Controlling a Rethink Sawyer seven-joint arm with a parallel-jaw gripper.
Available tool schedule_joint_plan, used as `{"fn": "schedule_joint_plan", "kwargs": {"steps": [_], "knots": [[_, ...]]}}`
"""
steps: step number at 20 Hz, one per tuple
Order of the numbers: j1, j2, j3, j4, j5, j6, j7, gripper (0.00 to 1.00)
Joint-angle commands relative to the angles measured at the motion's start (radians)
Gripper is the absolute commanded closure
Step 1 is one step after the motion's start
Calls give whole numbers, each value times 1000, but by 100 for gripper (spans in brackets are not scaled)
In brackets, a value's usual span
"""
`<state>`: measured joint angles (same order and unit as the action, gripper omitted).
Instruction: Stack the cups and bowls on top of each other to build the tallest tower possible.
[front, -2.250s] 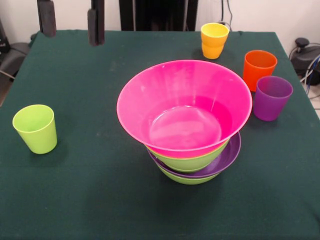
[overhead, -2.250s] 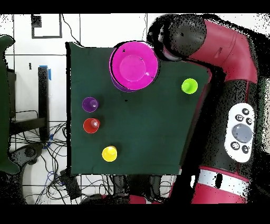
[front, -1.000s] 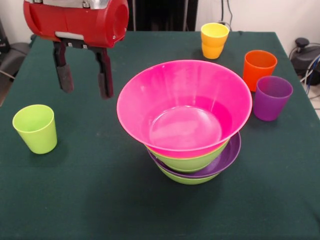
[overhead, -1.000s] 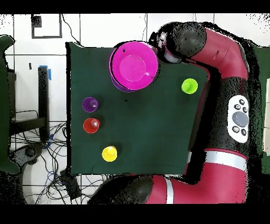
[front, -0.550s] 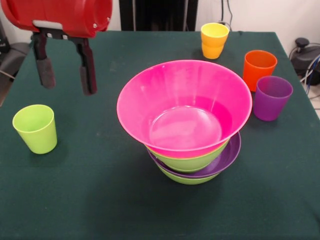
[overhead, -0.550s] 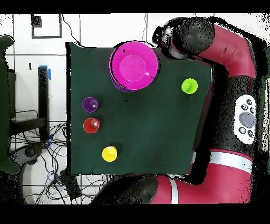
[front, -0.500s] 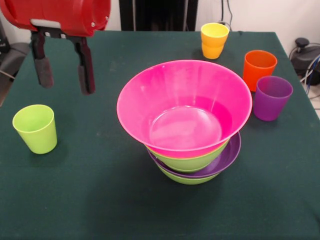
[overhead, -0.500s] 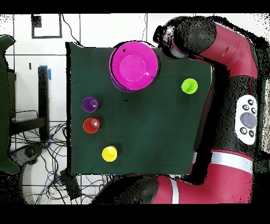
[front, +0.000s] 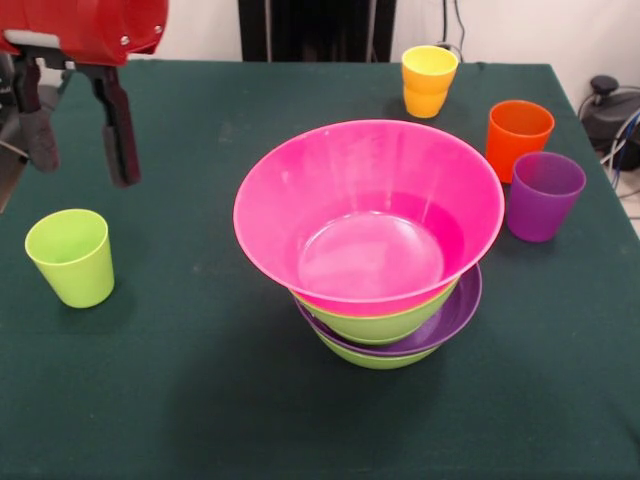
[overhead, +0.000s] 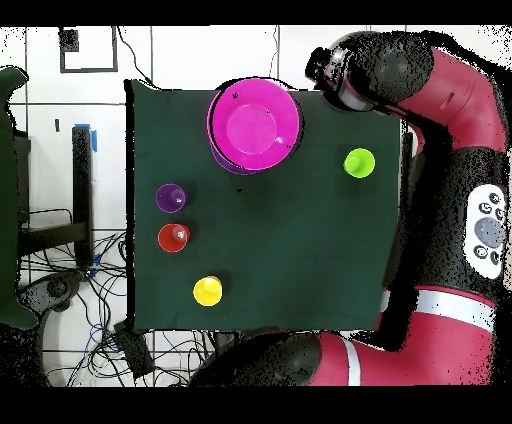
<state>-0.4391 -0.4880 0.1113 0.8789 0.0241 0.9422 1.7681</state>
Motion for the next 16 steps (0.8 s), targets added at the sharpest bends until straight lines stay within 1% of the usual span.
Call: {"fn": "schedule_joint_plan", "kwargs": {"steps": [1, 3, 9, 13, 16], "knots": [[-16, 34, 116, -6, -64, 86, -252, 0], [-18, 36, 120, -8, -70, 87, -253, 0], [-34, 30, 131, 30, -73, 60, -248, 0], [-38, 23, 141, 36, -66, 78, -238, 0], [-41, 18, 141, 47, -72, 67, -233, 0]]}}
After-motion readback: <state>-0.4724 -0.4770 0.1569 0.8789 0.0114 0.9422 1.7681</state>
